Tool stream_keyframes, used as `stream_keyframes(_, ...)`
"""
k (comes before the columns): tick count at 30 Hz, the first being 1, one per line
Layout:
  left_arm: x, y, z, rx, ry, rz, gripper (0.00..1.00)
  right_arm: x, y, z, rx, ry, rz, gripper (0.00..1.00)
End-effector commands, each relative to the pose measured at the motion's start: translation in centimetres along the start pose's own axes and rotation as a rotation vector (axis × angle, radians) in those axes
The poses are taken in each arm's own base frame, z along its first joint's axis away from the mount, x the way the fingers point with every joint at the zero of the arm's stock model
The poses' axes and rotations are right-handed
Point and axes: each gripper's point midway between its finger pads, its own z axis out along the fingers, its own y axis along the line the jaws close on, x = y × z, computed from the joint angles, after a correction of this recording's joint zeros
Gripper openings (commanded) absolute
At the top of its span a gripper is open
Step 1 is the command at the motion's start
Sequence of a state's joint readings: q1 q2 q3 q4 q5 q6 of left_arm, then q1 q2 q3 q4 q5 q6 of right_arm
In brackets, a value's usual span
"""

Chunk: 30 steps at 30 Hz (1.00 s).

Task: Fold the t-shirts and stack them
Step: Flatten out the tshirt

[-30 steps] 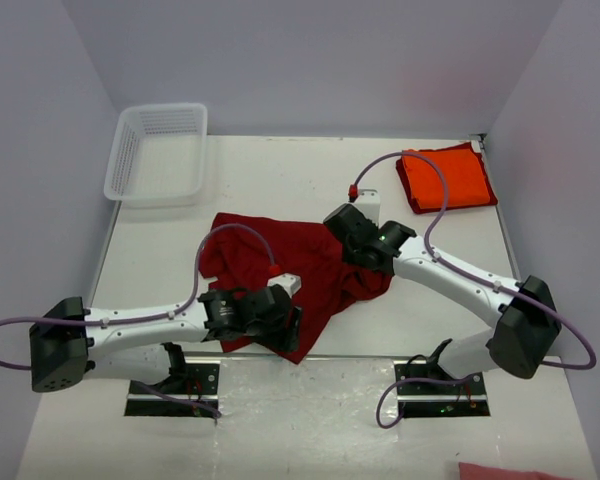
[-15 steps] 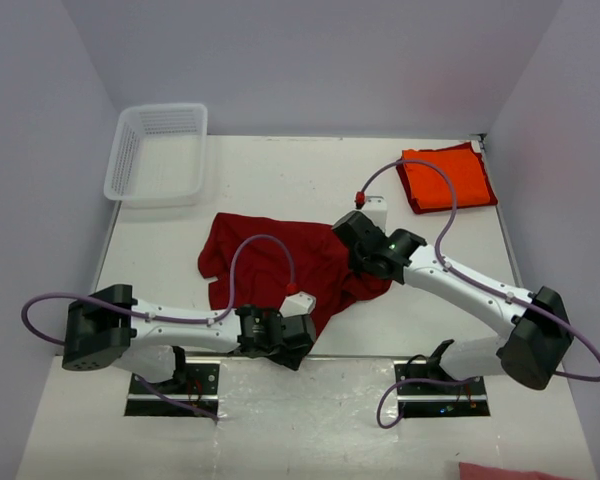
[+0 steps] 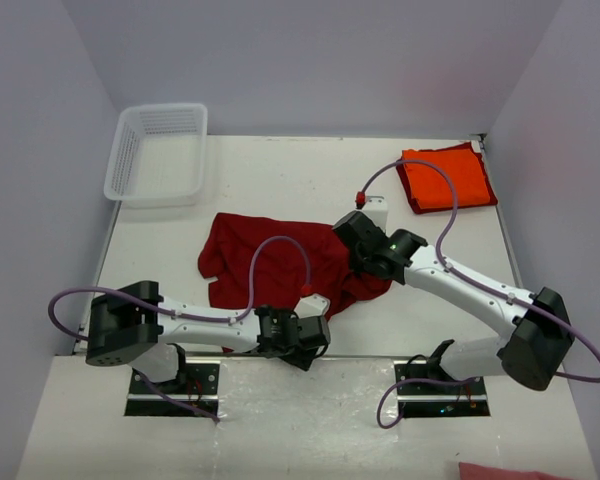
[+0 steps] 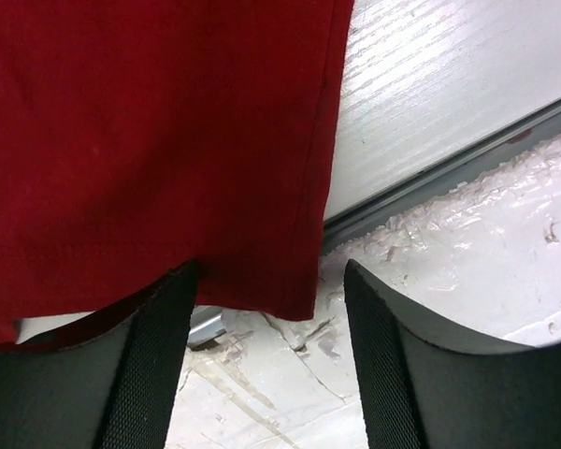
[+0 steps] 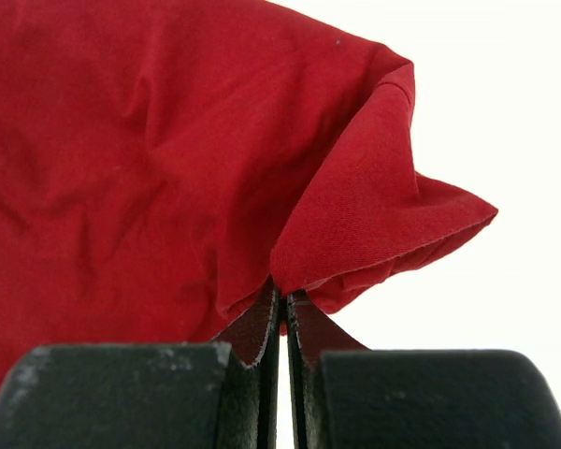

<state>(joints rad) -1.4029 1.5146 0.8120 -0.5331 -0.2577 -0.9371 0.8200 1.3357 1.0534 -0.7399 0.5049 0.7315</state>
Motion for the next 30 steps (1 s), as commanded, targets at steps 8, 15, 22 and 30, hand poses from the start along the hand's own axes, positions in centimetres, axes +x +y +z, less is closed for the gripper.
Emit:
stream_keyframes(8,-0.4,-0.5,1.1,0.005,-0.015,0.018,0.34,-0.4,-0.5,-0.9,-0.009,-0.028,0.018,0.0)
stream_keyframes(15,-1.3,0.0,-0.1,-0.005,-0.058,0.0,0.13,-0.2,-0.5,-0.7,-0.003,-0.017,0.011,0.0)
stream_keyframes(22,-3.1,-0.2,-3.3,0.002,-0.111,-0.011,0.0,-0.5,-0.4,-0.7,0.012,-0.012,0.002,0.0)
stream_keyframes(30,-11.3,2.1,-14.4,-0.096,-0.394,-0.078,0.0,-6.5,-0.6,-4.6,0.034,-0.135,-0.018,0.0)
